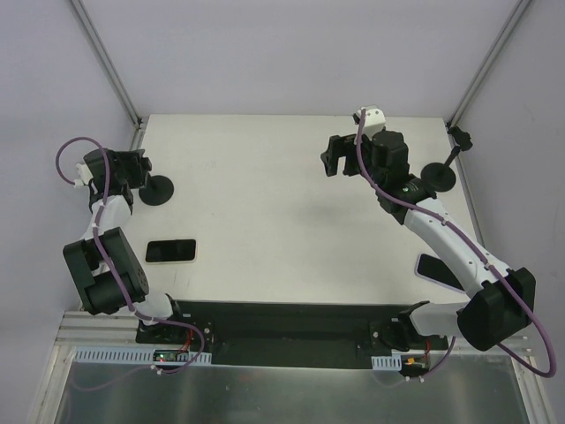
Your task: Place the phone on the phone stand
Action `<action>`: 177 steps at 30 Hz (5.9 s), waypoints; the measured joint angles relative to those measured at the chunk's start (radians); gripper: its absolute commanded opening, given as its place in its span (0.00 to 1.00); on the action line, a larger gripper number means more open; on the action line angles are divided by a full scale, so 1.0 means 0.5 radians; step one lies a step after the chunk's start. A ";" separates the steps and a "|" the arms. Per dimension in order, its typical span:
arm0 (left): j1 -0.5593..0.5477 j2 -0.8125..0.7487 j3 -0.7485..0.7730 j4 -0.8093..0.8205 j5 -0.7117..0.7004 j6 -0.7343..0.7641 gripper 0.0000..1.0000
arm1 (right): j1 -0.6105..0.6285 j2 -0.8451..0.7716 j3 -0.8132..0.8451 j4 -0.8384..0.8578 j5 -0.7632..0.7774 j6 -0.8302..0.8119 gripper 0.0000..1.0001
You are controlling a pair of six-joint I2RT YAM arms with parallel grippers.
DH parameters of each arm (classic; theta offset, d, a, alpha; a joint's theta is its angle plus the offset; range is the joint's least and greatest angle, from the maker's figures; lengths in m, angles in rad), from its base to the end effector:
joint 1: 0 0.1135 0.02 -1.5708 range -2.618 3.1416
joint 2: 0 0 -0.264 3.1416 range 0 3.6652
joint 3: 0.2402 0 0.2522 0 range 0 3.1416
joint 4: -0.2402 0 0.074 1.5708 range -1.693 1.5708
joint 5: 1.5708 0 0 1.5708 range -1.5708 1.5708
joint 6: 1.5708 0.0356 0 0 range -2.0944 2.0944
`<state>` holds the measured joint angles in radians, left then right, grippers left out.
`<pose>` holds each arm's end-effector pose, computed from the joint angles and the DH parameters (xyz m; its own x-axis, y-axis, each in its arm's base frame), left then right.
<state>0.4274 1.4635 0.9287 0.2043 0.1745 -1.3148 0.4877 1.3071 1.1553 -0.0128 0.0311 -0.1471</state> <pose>0.3085 0.1337 0.2674 0.1755 -0.9669 -0.1850 -0.3512 0.1140 -0.9293 0.2748 0.1445 0.3727 -0.0785 -0.2075 -0.9751 -0.4577 0.8764 -0.1496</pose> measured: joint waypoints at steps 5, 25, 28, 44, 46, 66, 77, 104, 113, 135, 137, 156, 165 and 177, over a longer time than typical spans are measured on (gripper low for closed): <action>0.000 0.033 -0.008 0.060 0.031 -0.026 0.11 | -0.004 0.001 0.000 0.000 0.013 0.000 0.96; -1.135 -0.607 -0.188 -0.348 0.043 -0.187 0.00 | -0.011 0.098 0.000 -0.002 0.018 0.001 0.96; -1.415 -0.629 -0.227 -0.452 -0.069 -0.278 0.00 | -0.011 0.108 0.000 -0.001 0.020 0.000 0.96; -1.808 -0.498 -0.208 -0.466 -0.297 -0.348 0.99 | -0.034 0.185 0.000 0.002 -0.227 -0.087 0.96; -1.807 -0.570 -0.269 -0.439 -0.224 -0.299 0.99 | 0.013 0.186 0.000 0.005 -0.324 -0.114 0.96; -1.429 -1.775 -0.247 -0.523 -0.397 1.466 0.99 | 1.182 0.526 -0.175 0.649 0.575 -0.397 0.93; -1.379 -1.183 -0.104 -0.621 -0.135 1.877 0.99 | 1.180 0.565 -0.179 0.743 0.690 -0.465 0.57; -1.191 -0.540 -0.100 -0.468 0.945 1.678 0.90 | 0.971 0.463 -0.316 0.778 0.407 -0.432 0.01; -1.152 -0.616 -0.119 -0.536 0.729 1.513 0.99 | 0.642 0.342 -0.338 0.584 -0.143 -0.452 0.01; -0.545 -0.638 -0.171 -2.325 -0.304 0.368 0.99 | 0.533 0.134 -0.494 0.501 -0.532 -0.525 0.91; -0.491 -0.583 -0.177 -2.355 -0.295 0.324 0.99 | 0.533 0.116 -0.536 0.530 -0.533 -0.528 0.91; -0.131 -0.049 -0.168 -2.049 -0.141 0.259 0.99 | 0.533 -0.051 -0.728 0.755 -0.535 -0.568 0.91; -0.008 -0.022 -0.251 -1.825 -0.086 0.289 0.99 | 0.533 -0.051 -0.730 0.767 -0.535 -0.568 0.91; 0.013 0.115 -0.251 -1.775 -0.102 0.278 0.99 | 0.533 -0.051 -0.730 0.768 -0.535 -0.569 0.91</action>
<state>0.4339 1.5211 0.8032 -0.6830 0.1234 -1.1759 0.7540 1.2816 0.7902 0.3710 -0.2363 -0.4316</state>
